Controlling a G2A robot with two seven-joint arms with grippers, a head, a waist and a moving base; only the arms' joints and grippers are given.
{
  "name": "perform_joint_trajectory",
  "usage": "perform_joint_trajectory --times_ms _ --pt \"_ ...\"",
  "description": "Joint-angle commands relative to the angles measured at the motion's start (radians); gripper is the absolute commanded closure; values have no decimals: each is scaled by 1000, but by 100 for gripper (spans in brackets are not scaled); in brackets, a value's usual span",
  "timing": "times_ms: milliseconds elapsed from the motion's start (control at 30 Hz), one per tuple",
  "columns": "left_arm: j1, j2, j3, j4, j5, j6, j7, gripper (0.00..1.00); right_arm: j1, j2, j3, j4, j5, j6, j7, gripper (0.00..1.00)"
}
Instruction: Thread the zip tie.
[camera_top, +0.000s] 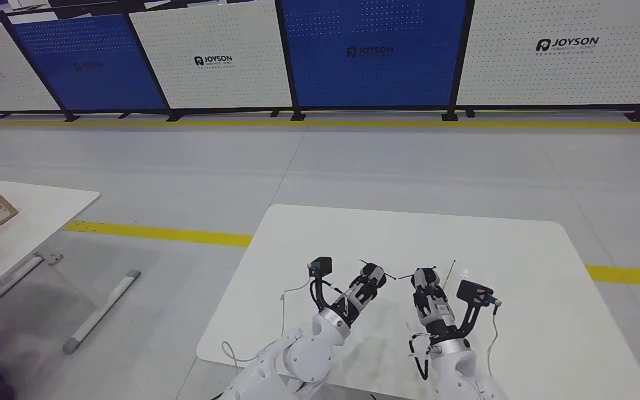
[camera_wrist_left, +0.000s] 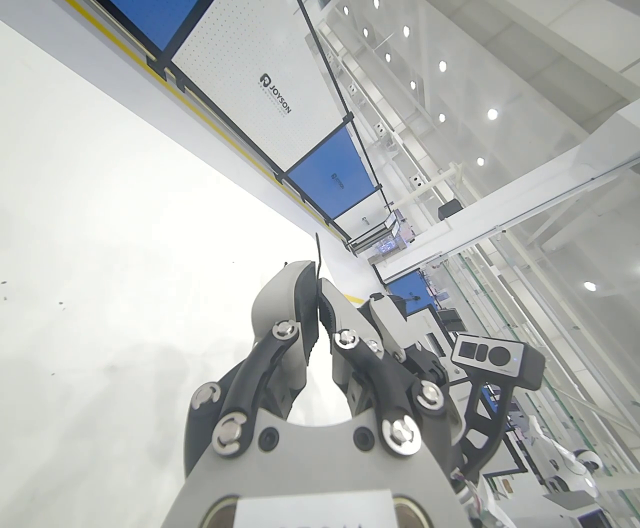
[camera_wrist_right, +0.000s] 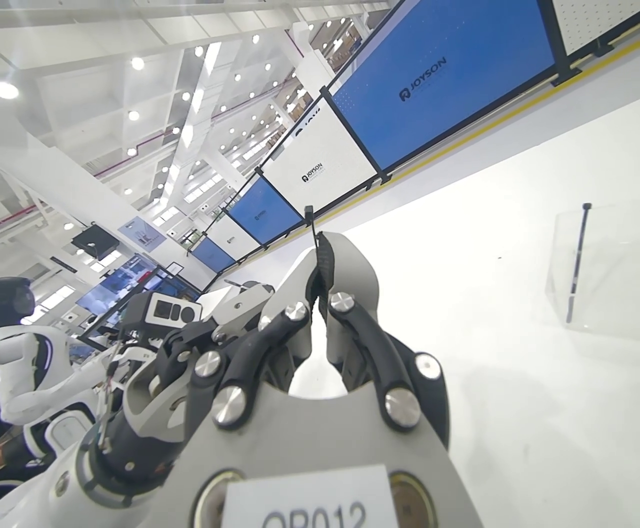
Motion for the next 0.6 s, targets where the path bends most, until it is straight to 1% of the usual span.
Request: perform_joint_trajectory --times_ms 0,267,433,567 --pt "0 0 0 0 0 0 0 100 0 -1 -2 1 -5 0 4 100" --pt "0 0 0 0 0 0 0 100 6 -6 -6 9 -9 -2 18 100" --pt "0 0 0 0 0 0 0 100 -3 -7 4 -3 -13 -4 11 100" --pt "0 0 0 0 0 0 0 100 -7 -7 9 -8 -7 -11 25 100"
